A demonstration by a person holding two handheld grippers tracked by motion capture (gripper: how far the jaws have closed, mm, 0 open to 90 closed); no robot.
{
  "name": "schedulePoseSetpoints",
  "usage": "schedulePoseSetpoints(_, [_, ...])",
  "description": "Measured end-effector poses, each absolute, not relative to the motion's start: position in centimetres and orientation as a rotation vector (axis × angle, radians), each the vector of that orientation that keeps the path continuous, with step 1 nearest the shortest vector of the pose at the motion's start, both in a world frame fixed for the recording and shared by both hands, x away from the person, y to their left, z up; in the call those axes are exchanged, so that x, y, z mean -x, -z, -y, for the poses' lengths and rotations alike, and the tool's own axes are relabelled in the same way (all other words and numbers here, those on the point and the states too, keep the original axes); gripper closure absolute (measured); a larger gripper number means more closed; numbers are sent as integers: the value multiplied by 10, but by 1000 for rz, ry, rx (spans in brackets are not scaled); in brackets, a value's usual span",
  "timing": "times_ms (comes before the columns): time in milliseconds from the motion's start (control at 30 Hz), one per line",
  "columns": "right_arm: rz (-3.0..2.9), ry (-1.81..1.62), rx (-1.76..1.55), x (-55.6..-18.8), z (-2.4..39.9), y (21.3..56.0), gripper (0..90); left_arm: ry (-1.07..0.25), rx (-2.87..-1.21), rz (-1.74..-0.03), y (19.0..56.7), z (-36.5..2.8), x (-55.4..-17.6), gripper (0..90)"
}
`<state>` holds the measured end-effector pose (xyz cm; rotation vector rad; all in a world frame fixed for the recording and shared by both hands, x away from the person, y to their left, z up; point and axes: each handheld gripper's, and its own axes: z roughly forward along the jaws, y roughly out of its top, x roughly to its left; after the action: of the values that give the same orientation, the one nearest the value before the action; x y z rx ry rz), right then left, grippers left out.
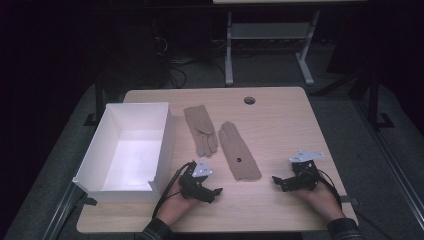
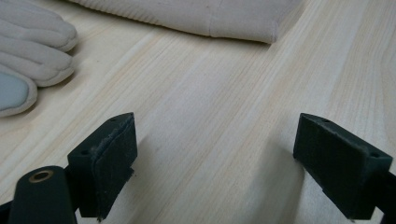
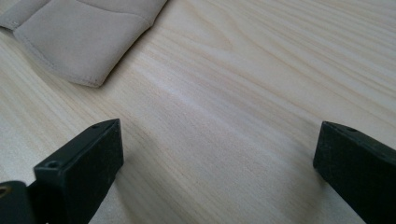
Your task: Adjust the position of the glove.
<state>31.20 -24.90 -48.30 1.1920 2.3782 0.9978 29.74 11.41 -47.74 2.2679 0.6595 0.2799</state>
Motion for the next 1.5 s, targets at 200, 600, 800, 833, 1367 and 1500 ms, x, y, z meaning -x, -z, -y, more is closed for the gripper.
schedulePoseSetpoints(200, [-2384, -999, -1177, -313, 249, 483, 12, -273, -2266, -653, 477, -117, -296, 129])
schedulePoseSetpoints(600, [-2442, -947, -1170, -315, 246, 471, 134, -264, -2257, -647, 478, -120, -296, 129])
schedulePoseSetpoints(800, [-2442, -982, -1150, -316, 236, 461, 200, -268, -2269, -634, 477, -121, -296, 129])
schedulePoseSetpoints(833, [-2447, -994, -1149, -316, 234, 459, 219, -268, -2269, -634, 477, -121, -296, 129])
schedulePoseSetpoints(1367, [-2580, -1133, -1021, -329, 188, 441, 879, -272, -2272, -629, 477, -121, -296, 129])
schedulePoseSetpoints(1500, [-2613, -1121, -980, -332, 170, 443, 900, -272, -2272, -629, 477, -121, -296, 129])
